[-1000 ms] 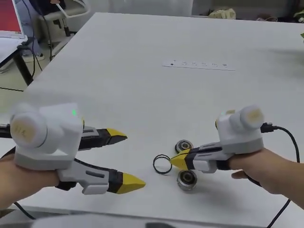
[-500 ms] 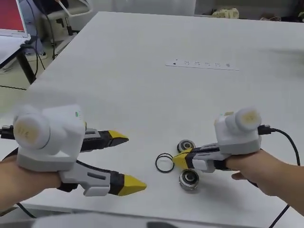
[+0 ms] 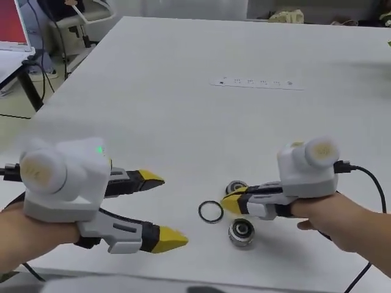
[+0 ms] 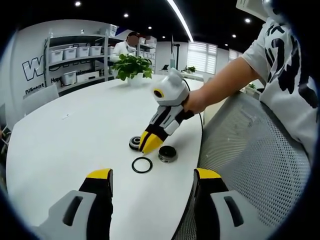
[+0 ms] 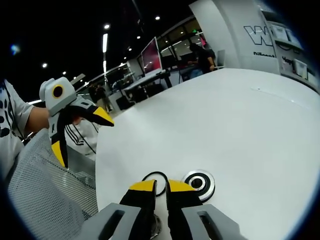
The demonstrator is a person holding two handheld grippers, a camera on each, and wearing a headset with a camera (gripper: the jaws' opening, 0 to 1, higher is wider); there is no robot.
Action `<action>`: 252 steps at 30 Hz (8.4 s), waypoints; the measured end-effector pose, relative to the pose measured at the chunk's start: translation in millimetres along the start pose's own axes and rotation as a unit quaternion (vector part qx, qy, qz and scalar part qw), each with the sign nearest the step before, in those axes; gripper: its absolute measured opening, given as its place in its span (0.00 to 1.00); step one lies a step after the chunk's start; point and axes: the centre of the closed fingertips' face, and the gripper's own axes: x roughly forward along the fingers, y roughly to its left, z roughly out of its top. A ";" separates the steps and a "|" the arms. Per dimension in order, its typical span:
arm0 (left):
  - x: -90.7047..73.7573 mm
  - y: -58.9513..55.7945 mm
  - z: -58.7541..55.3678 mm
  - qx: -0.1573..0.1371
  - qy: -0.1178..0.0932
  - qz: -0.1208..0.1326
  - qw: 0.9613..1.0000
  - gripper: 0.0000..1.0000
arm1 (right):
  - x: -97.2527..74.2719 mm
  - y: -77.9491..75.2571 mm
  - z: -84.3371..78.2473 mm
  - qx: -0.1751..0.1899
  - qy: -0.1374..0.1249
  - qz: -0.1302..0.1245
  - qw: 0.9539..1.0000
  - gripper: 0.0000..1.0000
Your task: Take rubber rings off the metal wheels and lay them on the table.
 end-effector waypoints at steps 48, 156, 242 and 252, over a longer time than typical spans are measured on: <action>53.1 38.6 37.4 0.006 -0.006 -0.015 1.000 0.54 | -58.9 -42.5 10.2 -0.002 -0.056 -0.056 0.997 0.18; 154.0 30.0 15.7 0.043 0.049 -0.013 0.998 0.07 | -24.4 -42.8 -20.5 -0.108 0.011 -0.038 0.993 0.24; 153.8 29.7 15.4 0.041 0.053 -0.001 0.998 0.07 | -42.4 -44.6 -12.3 0.045 -0.034 -0.052 0.997 0.00; 154.3 29.6 15.5 0.044 0.053 -0.001 0.998 0.07 | -38.8 -40.9 -9.1 0.038 -0.037 -0.042 0.998 0.00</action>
